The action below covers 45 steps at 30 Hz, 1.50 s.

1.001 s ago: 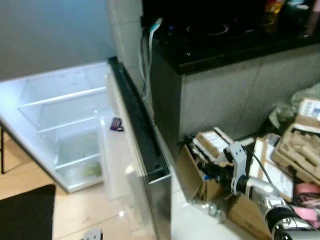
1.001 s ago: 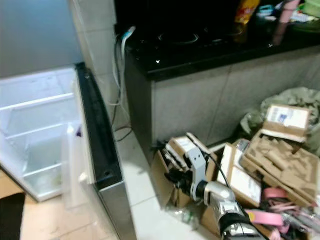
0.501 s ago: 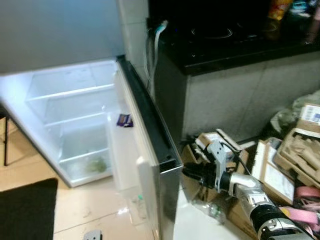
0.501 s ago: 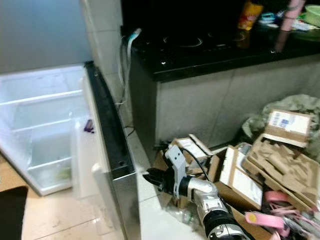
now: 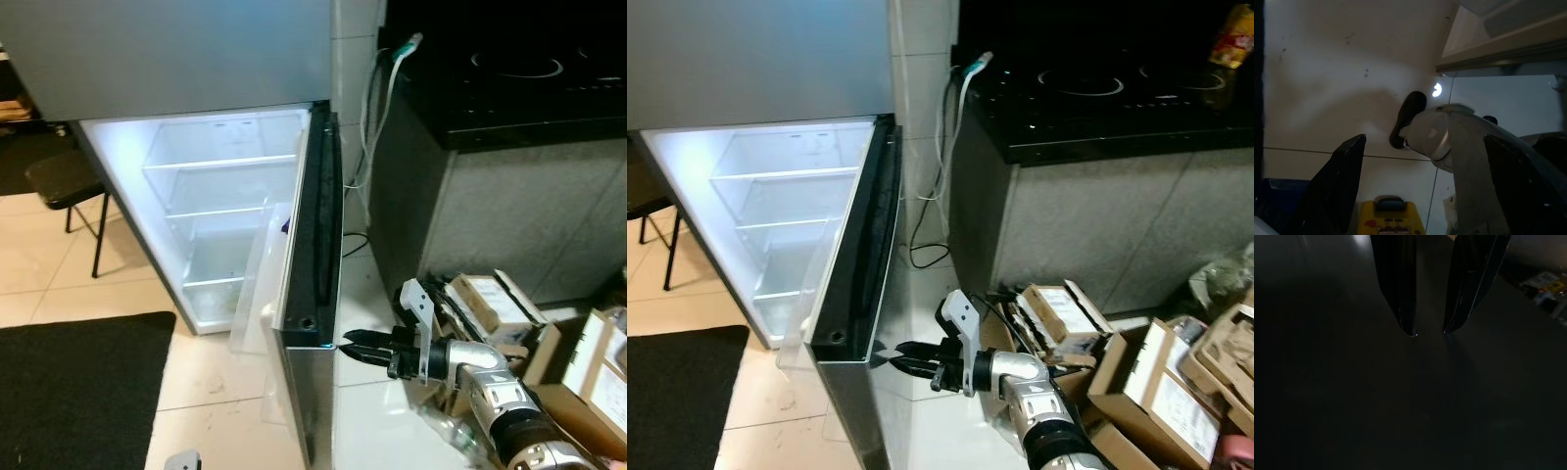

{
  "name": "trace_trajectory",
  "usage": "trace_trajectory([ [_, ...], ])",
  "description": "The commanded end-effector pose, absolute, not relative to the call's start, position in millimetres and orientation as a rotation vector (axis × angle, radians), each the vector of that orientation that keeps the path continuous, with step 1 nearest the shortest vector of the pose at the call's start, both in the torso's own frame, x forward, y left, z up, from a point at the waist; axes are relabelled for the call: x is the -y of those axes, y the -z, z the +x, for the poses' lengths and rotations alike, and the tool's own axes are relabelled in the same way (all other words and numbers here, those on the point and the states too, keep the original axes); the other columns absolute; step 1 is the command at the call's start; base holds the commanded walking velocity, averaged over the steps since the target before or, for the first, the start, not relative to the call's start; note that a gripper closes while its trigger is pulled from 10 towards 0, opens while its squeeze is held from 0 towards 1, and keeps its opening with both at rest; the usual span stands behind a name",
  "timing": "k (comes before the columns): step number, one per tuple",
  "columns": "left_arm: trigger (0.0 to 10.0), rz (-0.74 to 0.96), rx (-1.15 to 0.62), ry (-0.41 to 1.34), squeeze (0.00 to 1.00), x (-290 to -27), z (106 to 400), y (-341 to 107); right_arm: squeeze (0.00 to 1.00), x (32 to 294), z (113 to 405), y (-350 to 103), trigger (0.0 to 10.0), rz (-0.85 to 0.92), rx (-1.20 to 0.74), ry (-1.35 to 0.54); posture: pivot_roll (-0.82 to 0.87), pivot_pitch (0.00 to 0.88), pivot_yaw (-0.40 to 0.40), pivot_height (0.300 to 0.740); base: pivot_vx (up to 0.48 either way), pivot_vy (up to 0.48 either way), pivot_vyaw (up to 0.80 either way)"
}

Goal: Restocking fridge

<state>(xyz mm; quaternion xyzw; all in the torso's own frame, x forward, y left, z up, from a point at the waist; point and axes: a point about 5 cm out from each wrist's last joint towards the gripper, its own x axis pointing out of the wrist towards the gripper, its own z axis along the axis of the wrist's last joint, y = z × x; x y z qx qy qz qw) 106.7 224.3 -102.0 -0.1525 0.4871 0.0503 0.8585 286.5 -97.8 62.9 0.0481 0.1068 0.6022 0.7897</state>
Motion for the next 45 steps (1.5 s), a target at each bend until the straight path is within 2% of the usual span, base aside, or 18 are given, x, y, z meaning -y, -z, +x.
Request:
trace_trajectory([
  [1,10.0,-0.317,-1.041,-0.103,0.00,-222.9,102.6,103.6,0.00,91.5,286.8,-67.3,10.0,0.104,-0.209,-1.316,-0.09,0.000,-0.024,0.740,0.000,0.000,0.75],
  [8,10.0,-0.317,-1.047,-0.107,0.00,-222.7,100.9,104.2,0.00,76.4,301.8,-83.4,10.0,0.079,-0.126,-1.238,-0.08,0.000,-0.023,0.740,0.000,0.000,0.75],
  [19,10.0,-0.313,-1.047,-0.114,0.00,-223.7,100.8,104.0,0.00,56.7,308.1,-86.6,10.0,0.029,-0.115,-1.159,-0.08,0.000,-0.020,0.740,0.000,0.000,0.75],
  [23,10.0,-0.306,-1.050,-0.122,0.00,-224.3,100.5,104.1,0.00,59.9,328.8,-97.8,10.0,-0.002,-0.048,-0.904,-0.08,0.000,-0.022,0.740,0.000,0.000,0.72],
  [24,10.0,-0.306,-1.050,-0.122,0.00,-224.3,100.5,104.1,0.00,59.9,328.8,-97.8,10.0,-0.002,-0.048,-0.904,-0.08,0.000,-0.022,0.740,0.000,0.000,0.72],
  [25,10.0,-0.305,-1.050,-0.123,0.00,-224.2,100.6,104.2,0.00,64.8,335.3,-98.8,10.0,-0.012,-0.049,-0.807,-0.08,0.000,-0.021,0.740,0.000,0.000,0.69],
  [26,10.0,-0.305,-1.050,-0.123,0.00,-224.2,100.6,104.2,0.00,64.8,335.3,-98.8,10.0,-0.012,-0.049,-0.807,-0.08,0.000,-0.021,0.740,0.000,0.000,0.69],
  [27,10.0,-0.303,-1.052,-0.123,0.00,-223.8,100.6,104.4,0.00,70.6,340.3,-97.6,10.0,-0.029,-0.064,-0.727,-0.08,0.000,-0.022,0.740,0.000,0.000,0.00],
  [29,10.0,-0.294,-1.059,-0.120,0.00,-222.0,100.9,104.9,0.00,94.9,339.0,-70.9,10.0,-0.149,-0.223,-0.607,-0.08,0.000,-0.022,0.740,0.000,0.000,0.00],
  [33,10.0,-0.293,-1.058,-0.118,0.00,-221.3,101.2,104.9,0.00,104.9,330.8,-52.9,10.0,-0.247,-0.314,-0.608,-0.08,0.000,-0.023,0.740,0.000,0.000,0.00],
  [38,10.0,-0.308,-1.041,-0.130,0.00,-220.9,103.1,104.4,0.00,141.5,295.1,1.2,10.0,-0.340,-0.585,-0.529,-0.08,0.000,-0.026,0.740,0.000,0.000,0.00],
  [42,10.0,-0.302,-1.042,-0.127,0.00,-221.1,103.4,104.2,0.00,150.6,285.9,11.7,10.0,-0.367,-0.636,-0.495,-0.08,0.000,-0.023,0.740,0.000,0.000,0.00],
  [45,10.0,-0.292,-1.034,-0.120,0.00,-222.3,105.0,103.4,0.00,168.4,261.5,34.3,10.0,-0.444,-0.753,-0.453,-0.08,0.000,-0.021,0.740,0.000,0.000,0.00],
])
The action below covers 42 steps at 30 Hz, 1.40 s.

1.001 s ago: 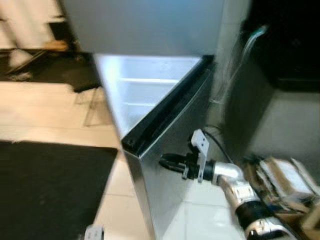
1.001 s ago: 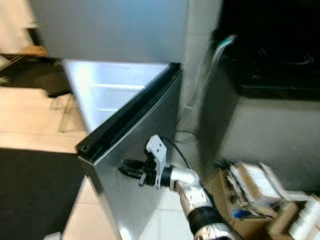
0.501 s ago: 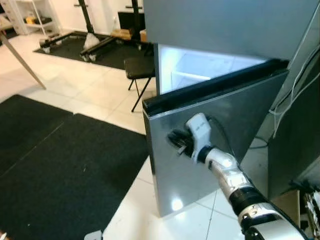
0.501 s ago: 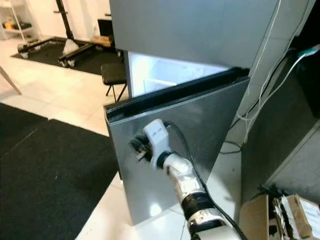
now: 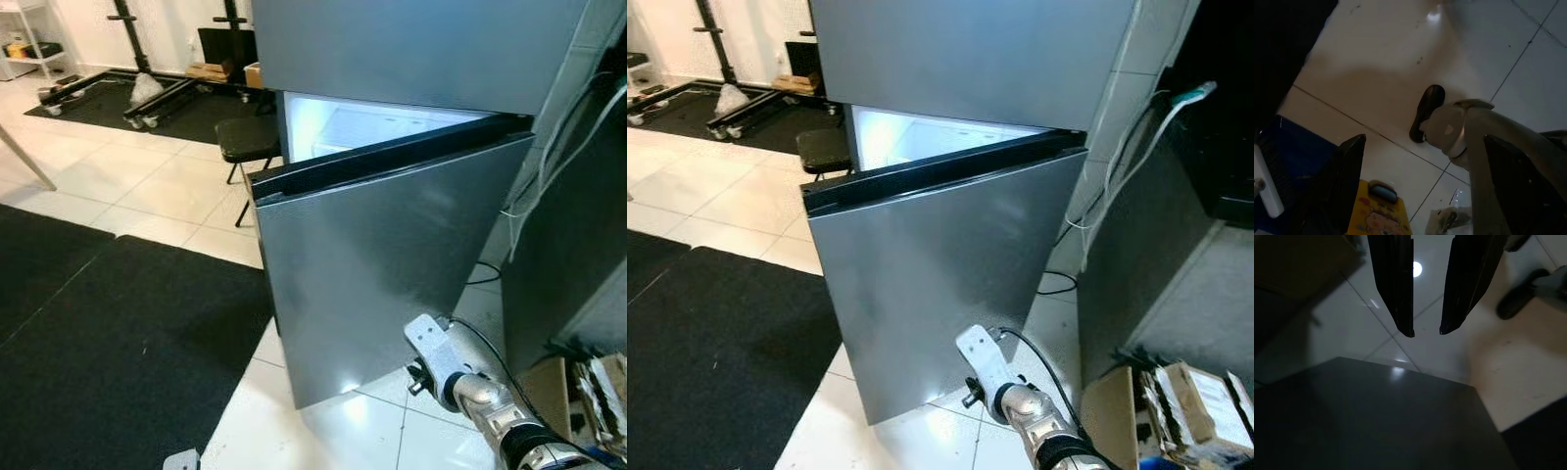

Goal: Restocking fridge

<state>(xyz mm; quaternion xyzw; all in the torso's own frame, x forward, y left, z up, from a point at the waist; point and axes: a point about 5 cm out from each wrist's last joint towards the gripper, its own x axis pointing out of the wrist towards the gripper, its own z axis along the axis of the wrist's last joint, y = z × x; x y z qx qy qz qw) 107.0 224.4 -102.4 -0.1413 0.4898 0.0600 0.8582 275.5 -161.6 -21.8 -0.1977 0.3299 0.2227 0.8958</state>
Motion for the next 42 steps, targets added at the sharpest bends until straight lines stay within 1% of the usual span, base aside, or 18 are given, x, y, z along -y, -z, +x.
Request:
trace_trajectory([
  [1,10.0,-0.292,-1.034,-0.120,0.00,-222.3,105.0,103.4,0.00,168.4,261.5,34.3,10.0,-0.444,-0.753,-0.453,-0.08,0.000,-0.021,0.740,0.000,0.000,0.00],
  [4,10.0,-0.289,-1.023,-0.116,0.00,-223.5,106.9,102.4,0.00,180.6,239.6,50.2,10.0,-0.486,-0.842,-0.443,-0.08,0.000,-0.021,0.740,0.000,0.000,0.00],
  [5,10.0,-0.289,-1.023,-0.116,0.00,-223.5,106.9,102.4,0.00,180.6,239.6,50.2,10.0,-0.486,-0.842,-0.443,-0.08,0.000,-0.021,0.740,0.000,0.000,0.00],
  [6,10.0,-0.285,-1.018,-0.117,0.00,-224.4,107.9,101.9,0.00,187.1,227.2,58.0,10.0,-0.492,-0.890,-0.433,-0.08,0.000,-0.020,0.740,0.270,0.000,0.00],
  [9,10.0,-0.279,-1.019,-0.115,0.00,-224.7,108.1,101.8,0.00,190.7,220.5,61.9,10.0,-0.496,-0.916,-0.426,-0.07,0.000,-0.018,0.740,0.278,0.000,0.00],
  [12,10.0,-0.263,-1.025,-0.104,0.00,-225.6,108.2,101.6,0.00,196.3,206.5,69.5,10.0,-0.511,-0.959,-0.421,-0.08,0.000,-0.015,0.740,0.282,0.000,0.00],
  [19,10.0,-0.255,-1.027,-0.090,0.00,-225.5,109.2,101.3,0.00,196.0,202.4,72.0,10.0,-0.503,-0.976,-0.425,-0.08,0.000,-0.009,0.740,0.286,0.000,0.00],
  [23,10.0,-0.254,-1.028,-0.086,0.00,-223.5,110.2,101.5,0.00,198.3,195.0,75.7,10.0,-0.526,-1.008,-0.440,-0.08,0.000,-0.012,0.740,0.291,0.000,0.00],
  [29,10.0,-0.256,-1.032,-0.090,0.00,-223.4,108.7,102.0,0.00,199.2,192.8,76.5,10.0,-0.499,-1.012,-0.433,-0.07,0.000,-0.012,0.740,0.290,0.000,0.00],
  [32,10.0,-0.253,-1.039,-0.090,0.00,-223.6,107.3,102.5,0.00,192.0,202.1,70.5,10.0,-0.405,-0.941,-0.467,-0.08,0.000,-0.008,0.740,0.286,0.000,0.00],
  [33,10.0,-0.252,-1.042,-0.089,0.00,-223.6,106.5,102.7,0.00,185.0,209.2,64.8,10.0,-0.313,-0.880,-0.512,-0.08,0.000,-0.007,0.740,0.274,0.000,0.00],
  [36,10.0,-0.251,-1.042,-0.089,0.00,-223.7,106.4,102.7,0.00,182.9,211.5,62.7,10.0,-0.278,-0.862,-0.527,-0.07,0.000,-0.008,0.740,0.269,0.000,0.00],
  [37,10.0,-0.250,-1.042,-0.090,0.00,-223.8,106.4,102.7,0.00,181.0,214.1,60.4,10.0,-0.247,-0.842,-0.541,-0.07,0.000,-0.008,0.740,0.266,0.000,0.00],
  [38,10.0,-0.247,-1.043,-0.089,0.00,-224.0,106.3,102.7,0.00,177.8,218.2,56.5,10.0,-0.180,-0.814,-0.564,-0.08,0.000,-0.008,0.740,0.000,0.000,0.00],
  [39,10.0,-0.247,-1.043,-0.089,0.00,-224.0,106.3,102.7,0.00,177.8,218.2,56.5,10.0,-0.180,-0.814,-0.564,-0.08,0.000,-0.008,0.740,0.000,0.000,0.00],
  [40,10.0,-0.245,-1.043,-0.091,0.00,-224.5,106.4,102.6,0.00,174.0,224.1,50.6,10.0,-0.109,-0.774,-0.603,-0.08,0.000,-0.008,0.740,0.000,0.000,0.00],
  [41,10.0,-0.245,-1.043,-0.091,0.00,-224.5,106.4,102.6,0.00,174.0,224.1,50.6,10.0,-0.109,-0.774,-0.603,-0.08,0.000,-0.008,0.740,0.000,0.000,0.00],
  [42,10.0,-0.246,-1.041,-0.105,0.00,-225.8,106.3,102.4,0.00,167.7,235.4,37.7,10.0,0.053,-0.694,-0.674,-0.08,0.000,-0.006,0.740,0.000,0.000,0.00],
])
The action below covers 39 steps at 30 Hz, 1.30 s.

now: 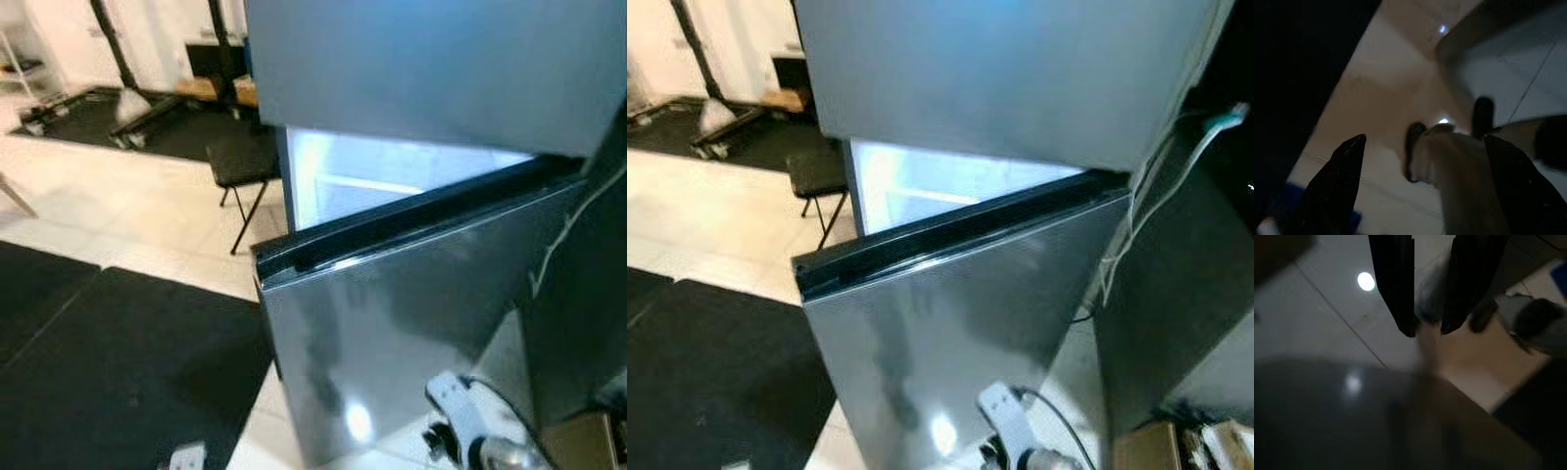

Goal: Restocking fridge

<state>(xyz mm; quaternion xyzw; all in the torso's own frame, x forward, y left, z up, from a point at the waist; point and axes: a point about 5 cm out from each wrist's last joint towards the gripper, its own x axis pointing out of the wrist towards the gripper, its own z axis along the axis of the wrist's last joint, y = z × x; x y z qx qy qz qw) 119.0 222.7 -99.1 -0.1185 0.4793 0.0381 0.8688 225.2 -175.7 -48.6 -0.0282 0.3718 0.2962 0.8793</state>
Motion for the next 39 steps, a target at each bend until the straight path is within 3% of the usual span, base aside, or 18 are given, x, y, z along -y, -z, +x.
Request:
trace_trajectory([
  [1,10.0,-0.246,-1.041,-0.105,0.00,-225.8,106.3,102.4,0.00,167.7,235.4,37.7,10.0,0.053,-0.694,-0.674,-0.08,0.000,-0.006,0.740,0.000,0.000,0.00],
  [5,10.0,-0.250,-1.043,-0.105,0.00,-226.4,105.6,102.5,0.00,163.9,249.5,14.2,10.0,0.297,-0.560,-0.835,-0.08,0.000,-0.006,0.740,0.000,0.000,0.00],
  [15,10.0,-0.250,-1.049,-0.094,0.00,-224.2,104.7,103.2,0.00,159.9,262.1,-10.4,10.0,0.350,-0.431,-1.010,-0.08,0.000,-0.007,0.740,0.000,0.000,0.00],
  [30,10.0,-0.240,-1.049,-0.086,0.00,-223.2,103.8,103.5,0.00,115.7,337.9,-87.4,10.0,0.060,-0.107,-0.861,-0.08,0.005,-0.009,0.740,0.000,0.000,0.00],
  [39,10.0,-0.235,-1.054,-0.099,0.00,-226.0,98.2,104.1,0.00,92.1,376.3,-133.8,10.0,-0.165,-0.014,-0.621,-0.07,0.012,-0.020,0.740,0.000,0.000,0.00],
])
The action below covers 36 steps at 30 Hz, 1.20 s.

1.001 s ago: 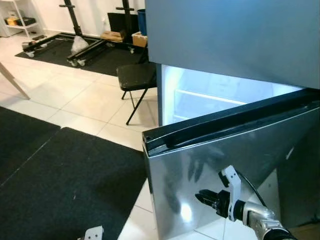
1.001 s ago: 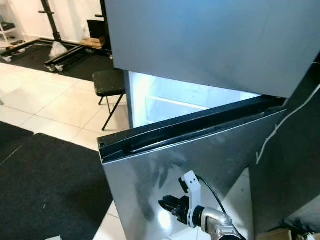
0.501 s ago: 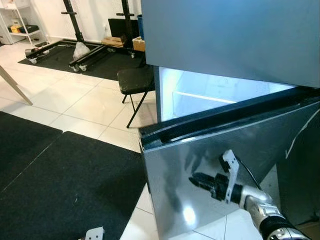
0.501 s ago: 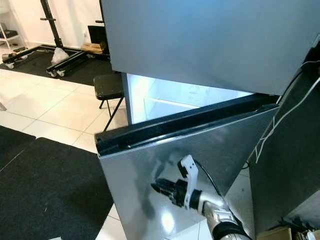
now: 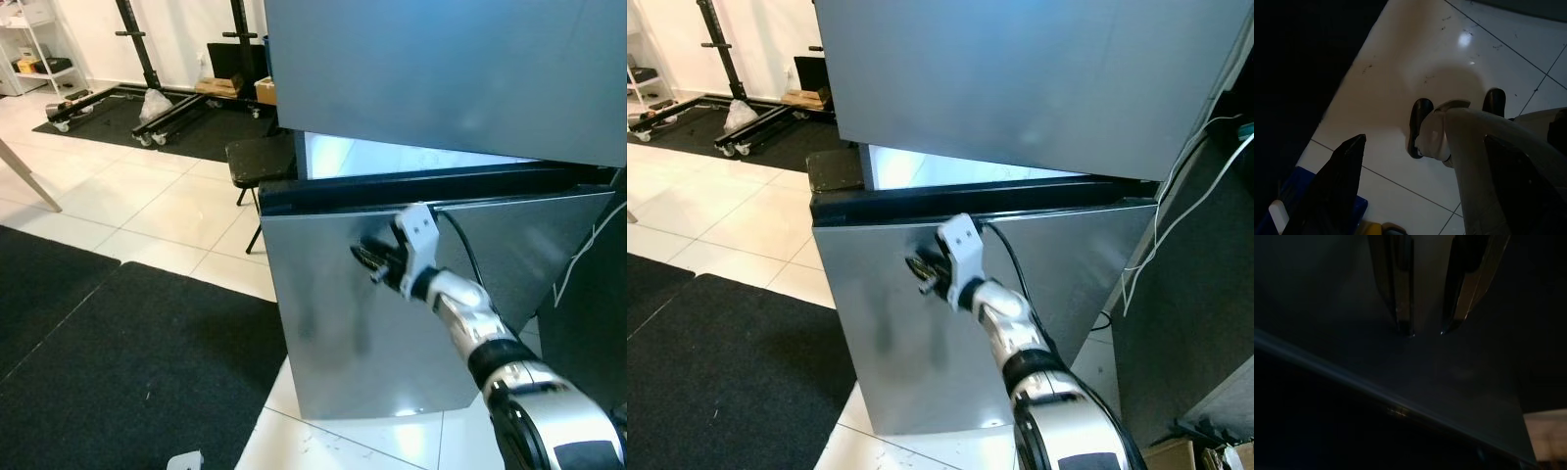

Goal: Restocking fridge

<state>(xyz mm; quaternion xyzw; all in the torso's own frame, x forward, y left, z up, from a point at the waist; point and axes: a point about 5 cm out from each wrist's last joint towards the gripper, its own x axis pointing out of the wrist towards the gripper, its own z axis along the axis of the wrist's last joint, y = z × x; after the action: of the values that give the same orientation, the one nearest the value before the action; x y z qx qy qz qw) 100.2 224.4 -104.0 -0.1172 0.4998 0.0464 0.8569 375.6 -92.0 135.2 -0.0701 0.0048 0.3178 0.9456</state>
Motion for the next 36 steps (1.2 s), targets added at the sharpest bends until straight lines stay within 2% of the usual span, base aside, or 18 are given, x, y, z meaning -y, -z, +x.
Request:
trace_trajectory([
  [1,10.0,-0.235,-1.054,-0.099,0.00,-226.0,98.2,104.1,0.00,92.1,376.3,-133.8,10.0,-0.165,-0.014,-0.621,-0.07,0.012,-0.020,0.740,0.000,0.000,0.00],
  [5,10.0,-0.236,-1.049,-0.102,0.00,-226.0,98.1,104.0,0.00,99.0,384.4,-136.1,10.0,-0.324,-0.047,-0.477,-0.06,0.013,-0.024,0.740,0.000,0.000,0.00],
  [14,10.0,-0.234,-1.042,-0.106,0.00,-226.0,98.5,103.8,0.00,112.3,367.6,-93.8,10.0,-0.401,-0.201,-0.459,-0.06,0.026,-0.029,0.740,0.000,0.000,0.00],
  [16,10.0,-0.231,-1.041,-0.109,0.00,-226.4,98.5,103.8,0.00,116.8,358.4,-76.5,10.0,-0.412,-0.265,-0.467,-0.06,0.025,-0.029,0.740,0.000,0.000,0.00],
  [20,10.0,-0.212,-1.044,-0.106,0.00,-227.5,99.2,103.4,0.00,137.3,316.6,-16.9,10.0,-0.452,-0.488,-0.466,-0.05,0.018,-0.028,0.740,0.000,0.000,0.00],
  [23,10.0,-0.213,-1.050,-0.092,0.00,-227.3,99.2,103.5,0.00,142.2,305.5,-4.7,10.0,-0.454,-0.535,-0.463,-0.05,0.011,-0.027,0.740,0.000,0.000,0.00],
  [31,10.0,-0.220,-1.052,-0.074,0.00,-226.0,100.2,103.4,0.00,152.7,274.7,24.9,10.0,-0.474,-0.675,-0.486,-0.05,0.000,-0.028,0.740,0.321,0.000,0.00],
  [34,10.0,-0.223,-1.050,-0.074,0.00,-225.2,100.7,103.4,0.00,159.3,257.4,39.0,10.0,-0.496,-0.750,-0.496,-0.05,0.001,-0.028,0.740,0.325,0.000,0.00],
  [35,10.0,-0.226,-1.049,-0.072,0.00,-224.3,101.2,103.5,0.00,167.5,240.2,51.4,10.0,-0.504,-0.821,-0.490,-0.05,0.004,-0.029,0.740,0.322,0.000,0.00],
  [36,10.0,-0.226,-1.049,-0.072,0.00,-224.3,101.2,103.5,0.00,167.5,240.2,51.4,10.0,-0.504,-0.821,-0.490,-0.05,0.004,-0.029,0.740,0.322,0.000,0.00],
])
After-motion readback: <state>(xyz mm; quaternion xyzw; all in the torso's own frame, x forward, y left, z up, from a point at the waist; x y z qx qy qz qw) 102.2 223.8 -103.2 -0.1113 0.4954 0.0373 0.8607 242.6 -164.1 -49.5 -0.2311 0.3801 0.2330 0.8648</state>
